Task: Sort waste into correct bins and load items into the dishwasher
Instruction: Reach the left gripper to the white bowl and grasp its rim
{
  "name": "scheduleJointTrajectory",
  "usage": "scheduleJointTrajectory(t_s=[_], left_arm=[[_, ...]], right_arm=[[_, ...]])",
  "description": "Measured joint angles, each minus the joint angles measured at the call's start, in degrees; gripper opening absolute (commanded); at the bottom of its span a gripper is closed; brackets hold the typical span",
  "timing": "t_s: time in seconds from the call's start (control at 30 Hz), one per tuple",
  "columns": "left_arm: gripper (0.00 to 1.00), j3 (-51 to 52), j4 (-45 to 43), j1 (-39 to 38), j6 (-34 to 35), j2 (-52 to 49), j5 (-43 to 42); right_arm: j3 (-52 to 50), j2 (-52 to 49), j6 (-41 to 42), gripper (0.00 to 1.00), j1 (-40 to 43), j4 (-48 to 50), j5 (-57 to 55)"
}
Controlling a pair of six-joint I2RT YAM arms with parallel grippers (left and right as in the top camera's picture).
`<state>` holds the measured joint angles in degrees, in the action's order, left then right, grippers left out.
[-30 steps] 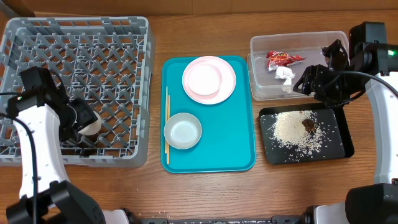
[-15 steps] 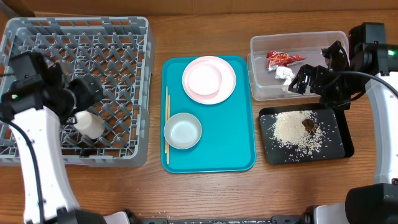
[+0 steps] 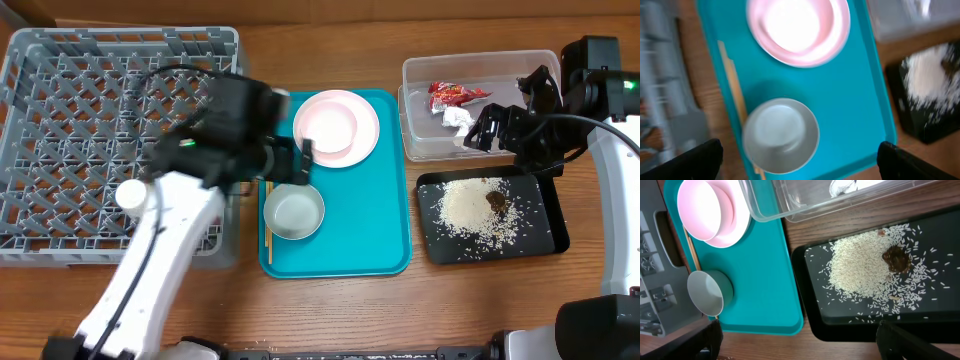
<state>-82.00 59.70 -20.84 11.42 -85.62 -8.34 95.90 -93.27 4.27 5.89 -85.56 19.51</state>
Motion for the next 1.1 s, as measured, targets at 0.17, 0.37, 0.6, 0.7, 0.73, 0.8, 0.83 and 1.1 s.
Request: scheduleJointTrajectory(t_s=[0.17, 0.37, 0.6, 0.7, 0.73, 0.8, 0.83, 1.1], left_arm=[[0.91, 0.2, 0.0, -7.5, 0.0, -9.9, 1.9], [0.59, 0.5, 0.3, -11.4, 0.7, -22.0, 2.9], [0.04, 1.0, 0.6, -12.5, 2.0, -28.7, 3.3], [0.04, 0.7, 0.9, -12.5, 2.2, -28.0, 4.1], [0.04, 0.6, 1.1, -12.5, 2.4, -27.6, 4.2], [0.04, 0.0, 1.7, -12.5, 2.8, -26.6, 4.3], [0.04, -0.4, 2.1, -12.4, 2.9, -25.9, 4.2], [0.04, -10.2, 3.3, -4.3, -1.4, -10.7, 2.6]], right_arm=[[0.0, 0.0, 0.0, 1.00, 0.0, 0.0, 0.0], [0.0, 0.0, 0.0, 1.00, 0.0, 0.0, 0.0], [0.0, 0.0, 0.0, 1.00, 0.0, 0.0, 0.0], [0.0, 0.0, 0.0, 1.00, 0.0, 0.0, 0.0], [0.0, 0.0, 0.1, 1.00, 0.0, 0.0, 0.0], [0.0, 0.0, 0.0, 1.00, 0.0, 0.0, 0.0], [0.0, 0.0, 0.0, 1.00, 0.0, 0.0, 0.0], [0.0, 0.0, 0.0, 1.00, 0.0, 0.0, 0.0]])
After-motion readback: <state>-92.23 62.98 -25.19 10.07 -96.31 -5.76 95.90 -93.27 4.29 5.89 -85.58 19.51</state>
